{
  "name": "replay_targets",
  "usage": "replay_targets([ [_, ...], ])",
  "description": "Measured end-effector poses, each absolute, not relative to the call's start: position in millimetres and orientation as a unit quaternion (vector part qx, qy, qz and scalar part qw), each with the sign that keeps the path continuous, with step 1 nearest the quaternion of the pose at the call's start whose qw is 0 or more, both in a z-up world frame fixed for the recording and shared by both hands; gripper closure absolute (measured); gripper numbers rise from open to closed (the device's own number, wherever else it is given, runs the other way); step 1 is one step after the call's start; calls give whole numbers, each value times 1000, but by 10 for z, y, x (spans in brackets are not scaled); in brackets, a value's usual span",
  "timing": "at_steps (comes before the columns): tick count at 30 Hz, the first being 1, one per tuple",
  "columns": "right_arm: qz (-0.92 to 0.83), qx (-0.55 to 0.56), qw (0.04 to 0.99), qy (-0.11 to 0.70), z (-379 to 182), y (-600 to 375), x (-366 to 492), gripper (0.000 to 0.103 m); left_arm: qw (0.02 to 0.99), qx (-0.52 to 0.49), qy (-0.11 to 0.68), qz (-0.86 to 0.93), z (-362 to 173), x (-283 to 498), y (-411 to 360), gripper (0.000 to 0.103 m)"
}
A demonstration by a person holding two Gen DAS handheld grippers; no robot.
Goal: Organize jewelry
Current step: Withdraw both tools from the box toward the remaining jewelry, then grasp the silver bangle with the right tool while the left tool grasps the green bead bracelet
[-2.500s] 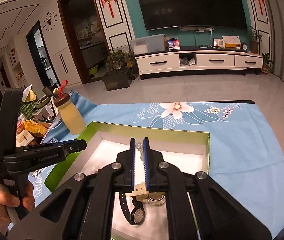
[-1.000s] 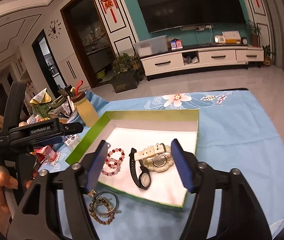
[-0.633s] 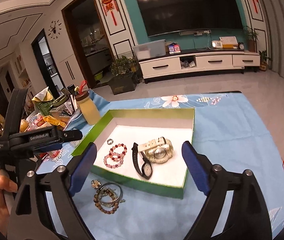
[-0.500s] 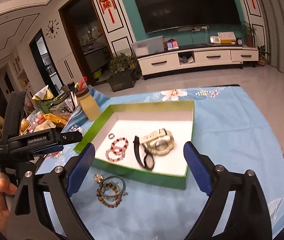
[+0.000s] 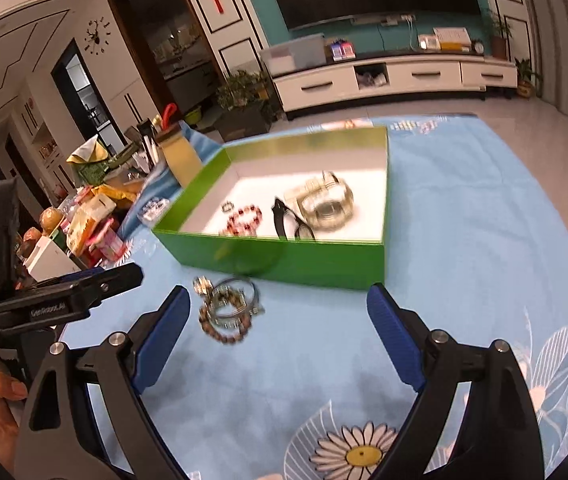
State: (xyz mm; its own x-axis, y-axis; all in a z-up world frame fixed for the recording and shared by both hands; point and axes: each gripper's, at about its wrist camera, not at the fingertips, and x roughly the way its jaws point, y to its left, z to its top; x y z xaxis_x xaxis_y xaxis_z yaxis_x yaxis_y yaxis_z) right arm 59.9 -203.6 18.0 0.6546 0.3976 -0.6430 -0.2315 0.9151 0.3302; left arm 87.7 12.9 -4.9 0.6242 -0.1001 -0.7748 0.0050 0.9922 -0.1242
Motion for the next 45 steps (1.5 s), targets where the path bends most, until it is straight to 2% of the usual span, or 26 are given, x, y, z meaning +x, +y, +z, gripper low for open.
replay_targets([
  [4,166,137,891,400,19,-2137,559,13,897,-33,439,-34,-162,753,126,2],
  [18,189,152,872,425,-246,-2123,476,13,878,-67,469,-75,-581,583,156,2],
  [28,194,155,859,447,-327,-1960,655,28,877,-35,473,-80,-650,619,-13,2],
  [45,183,134,865,448,-293,-1743,948,42,887,2,459,-54,-613,697,-25,2],
])
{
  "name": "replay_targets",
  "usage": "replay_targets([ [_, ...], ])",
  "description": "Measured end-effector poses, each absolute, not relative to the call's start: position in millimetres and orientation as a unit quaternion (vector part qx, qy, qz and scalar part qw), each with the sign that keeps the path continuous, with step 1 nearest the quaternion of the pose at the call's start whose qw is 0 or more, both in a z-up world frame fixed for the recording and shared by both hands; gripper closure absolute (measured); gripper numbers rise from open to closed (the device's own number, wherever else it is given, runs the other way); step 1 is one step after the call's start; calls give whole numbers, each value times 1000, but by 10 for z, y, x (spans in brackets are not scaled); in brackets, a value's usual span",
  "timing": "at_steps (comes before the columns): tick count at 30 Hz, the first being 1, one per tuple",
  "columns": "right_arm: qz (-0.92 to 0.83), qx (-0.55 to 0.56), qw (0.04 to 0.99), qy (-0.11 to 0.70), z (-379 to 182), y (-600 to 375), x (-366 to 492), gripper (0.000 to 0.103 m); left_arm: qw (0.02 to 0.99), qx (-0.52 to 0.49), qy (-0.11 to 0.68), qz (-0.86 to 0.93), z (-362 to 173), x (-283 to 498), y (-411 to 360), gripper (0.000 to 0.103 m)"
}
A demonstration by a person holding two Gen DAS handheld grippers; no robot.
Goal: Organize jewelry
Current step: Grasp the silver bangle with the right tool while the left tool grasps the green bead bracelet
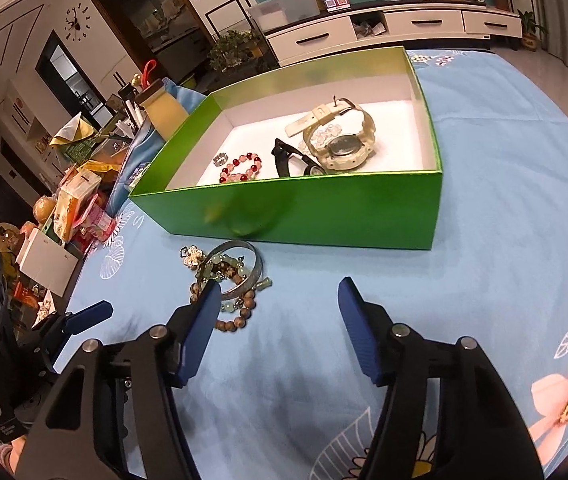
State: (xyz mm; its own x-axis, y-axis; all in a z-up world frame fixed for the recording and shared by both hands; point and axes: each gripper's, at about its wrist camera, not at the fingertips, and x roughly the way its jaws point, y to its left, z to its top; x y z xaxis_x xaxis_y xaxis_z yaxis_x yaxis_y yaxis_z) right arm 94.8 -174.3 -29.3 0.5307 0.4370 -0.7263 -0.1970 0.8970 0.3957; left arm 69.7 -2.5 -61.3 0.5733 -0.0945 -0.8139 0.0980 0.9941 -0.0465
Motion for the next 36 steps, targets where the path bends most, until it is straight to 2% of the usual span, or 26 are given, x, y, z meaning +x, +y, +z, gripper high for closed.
replay_targets([
  [23,182,82,859,472,-467,-1464,1256,59,884,-14,460,-76,-725,777,77,2],
  [28,185,56,861,470,-487,-1335,1301,71,884,-17,461,-80,-750,775,81,2],
  [36,191,1,860,473,-528,-1143,1383,85,882,-24,462,-85,-777,803,100,2],
])
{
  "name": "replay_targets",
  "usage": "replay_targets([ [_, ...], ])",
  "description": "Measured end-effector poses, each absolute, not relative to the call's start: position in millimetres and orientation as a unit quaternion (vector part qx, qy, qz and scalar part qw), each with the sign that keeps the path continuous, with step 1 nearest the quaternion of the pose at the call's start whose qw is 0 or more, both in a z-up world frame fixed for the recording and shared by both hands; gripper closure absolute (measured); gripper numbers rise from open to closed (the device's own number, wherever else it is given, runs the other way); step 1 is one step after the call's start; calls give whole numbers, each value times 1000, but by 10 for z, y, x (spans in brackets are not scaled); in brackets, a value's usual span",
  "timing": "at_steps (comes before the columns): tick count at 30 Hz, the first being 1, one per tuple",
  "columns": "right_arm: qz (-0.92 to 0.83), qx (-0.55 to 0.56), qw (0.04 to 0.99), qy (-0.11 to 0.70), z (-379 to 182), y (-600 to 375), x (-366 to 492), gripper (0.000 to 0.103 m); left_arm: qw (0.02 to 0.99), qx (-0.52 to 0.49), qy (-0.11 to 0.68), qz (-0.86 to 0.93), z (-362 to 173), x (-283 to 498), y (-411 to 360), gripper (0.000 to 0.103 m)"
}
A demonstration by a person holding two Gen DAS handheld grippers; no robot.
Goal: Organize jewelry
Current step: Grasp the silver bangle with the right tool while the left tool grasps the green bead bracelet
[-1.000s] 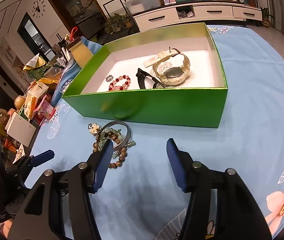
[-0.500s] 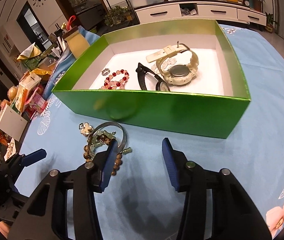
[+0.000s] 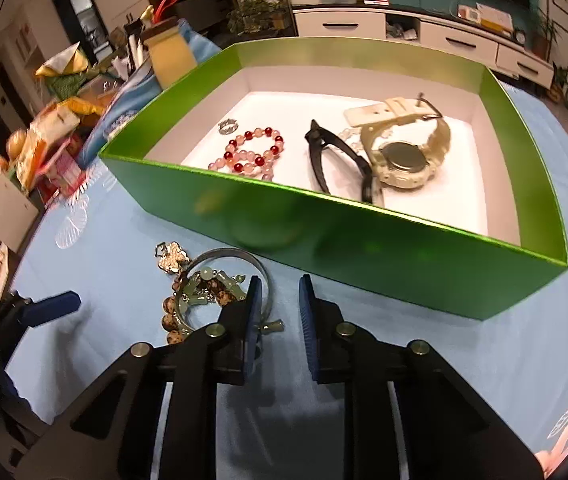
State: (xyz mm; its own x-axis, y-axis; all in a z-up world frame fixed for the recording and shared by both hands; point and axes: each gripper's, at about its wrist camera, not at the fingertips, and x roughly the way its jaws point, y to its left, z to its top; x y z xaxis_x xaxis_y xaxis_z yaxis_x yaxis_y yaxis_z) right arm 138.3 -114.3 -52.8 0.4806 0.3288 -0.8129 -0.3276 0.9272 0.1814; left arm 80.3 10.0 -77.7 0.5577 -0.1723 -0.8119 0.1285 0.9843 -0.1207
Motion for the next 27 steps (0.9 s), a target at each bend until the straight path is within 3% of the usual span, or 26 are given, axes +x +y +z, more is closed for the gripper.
replay_targets([
  [5,198,-43,857,474,-542,-1003,1367,87,881,-28,463,-89,-787,827,116,2],
  [7,196,-66,853,478,-571,-939,1375,97,881,-28,464,-90,-789,834,115,2],
  [10,195,-96,856,468,-586,-889,1347,99,879,-27,466,-92,-797,840,112,2],
  [21,196,-5,892,407,-215,-1407,1007,100,884,-36,454,-105,-723,835,113,2],
  [27,188,44,890,412,-242,-1746,823,100,890,-33,434,-134,-646,890,-5,19],
])
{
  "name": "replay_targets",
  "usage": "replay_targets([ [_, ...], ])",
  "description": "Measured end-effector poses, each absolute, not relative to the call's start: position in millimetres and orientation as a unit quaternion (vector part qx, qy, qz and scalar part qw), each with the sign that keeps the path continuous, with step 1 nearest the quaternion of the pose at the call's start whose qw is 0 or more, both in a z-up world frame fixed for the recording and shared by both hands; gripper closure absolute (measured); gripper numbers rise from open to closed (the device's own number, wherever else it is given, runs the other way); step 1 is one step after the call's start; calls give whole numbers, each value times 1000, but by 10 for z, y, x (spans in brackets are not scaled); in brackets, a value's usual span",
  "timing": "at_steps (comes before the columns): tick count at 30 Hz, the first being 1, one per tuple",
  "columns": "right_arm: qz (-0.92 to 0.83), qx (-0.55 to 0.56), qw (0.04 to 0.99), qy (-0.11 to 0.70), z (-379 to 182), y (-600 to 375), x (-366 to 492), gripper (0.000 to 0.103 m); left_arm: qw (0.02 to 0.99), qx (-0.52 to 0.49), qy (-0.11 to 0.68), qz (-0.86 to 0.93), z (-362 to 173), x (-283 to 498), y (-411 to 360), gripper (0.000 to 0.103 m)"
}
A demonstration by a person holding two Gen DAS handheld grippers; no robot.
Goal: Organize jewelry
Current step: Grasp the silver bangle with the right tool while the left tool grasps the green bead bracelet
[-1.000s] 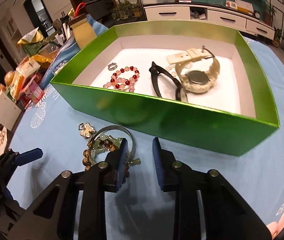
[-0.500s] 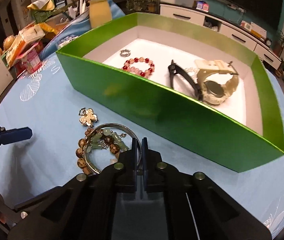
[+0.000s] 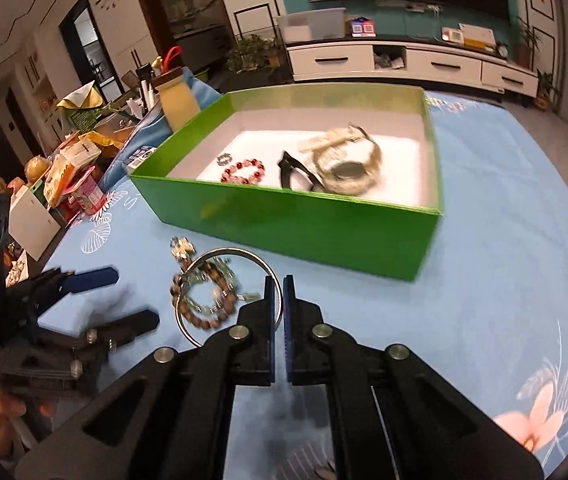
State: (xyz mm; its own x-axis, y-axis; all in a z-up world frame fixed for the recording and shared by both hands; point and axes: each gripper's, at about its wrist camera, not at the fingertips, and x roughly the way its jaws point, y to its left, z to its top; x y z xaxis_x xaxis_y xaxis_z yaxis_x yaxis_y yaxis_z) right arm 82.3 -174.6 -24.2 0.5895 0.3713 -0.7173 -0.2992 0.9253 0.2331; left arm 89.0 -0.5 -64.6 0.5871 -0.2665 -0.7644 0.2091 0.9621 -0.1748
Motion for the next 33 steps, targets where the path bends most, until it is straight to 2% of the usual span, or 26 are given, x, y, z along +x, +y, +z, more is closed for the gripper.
replay_targets([
  [1,188,46,891,412,-250,-1780,792,100,891,-34,432,-138,-641,920,-16,27],
  [5,188,62,890,410,-267,-1888,695,100,892,-38,422,-154,-619,1037,-89,44],
  [7,190,67,890,410,-267,-1911,686,100,889,-45,425,-162,-627,1115,-100,55],
  [10,193,72,891,405,-250,-1948,667,100,885,-55,427,-176,-642,1183,-94,63],
  [14,197,80,890,403,-252,-1964,671,100,880,-52,438,-177,-703,1266,-108,64],
  [19,199,83,888,406,-279,-1958,696,100,869,-47,453,-193,-778,1293,-169,78],
  [31,196,90,887,408,-310,-1991,709,100,860,-37,474,-183,-890,1392,-218,78],
  [33,196,90,887,407,-310,-1991,710,100,859,-37,476,-183,-890,1410,-221,83],
])
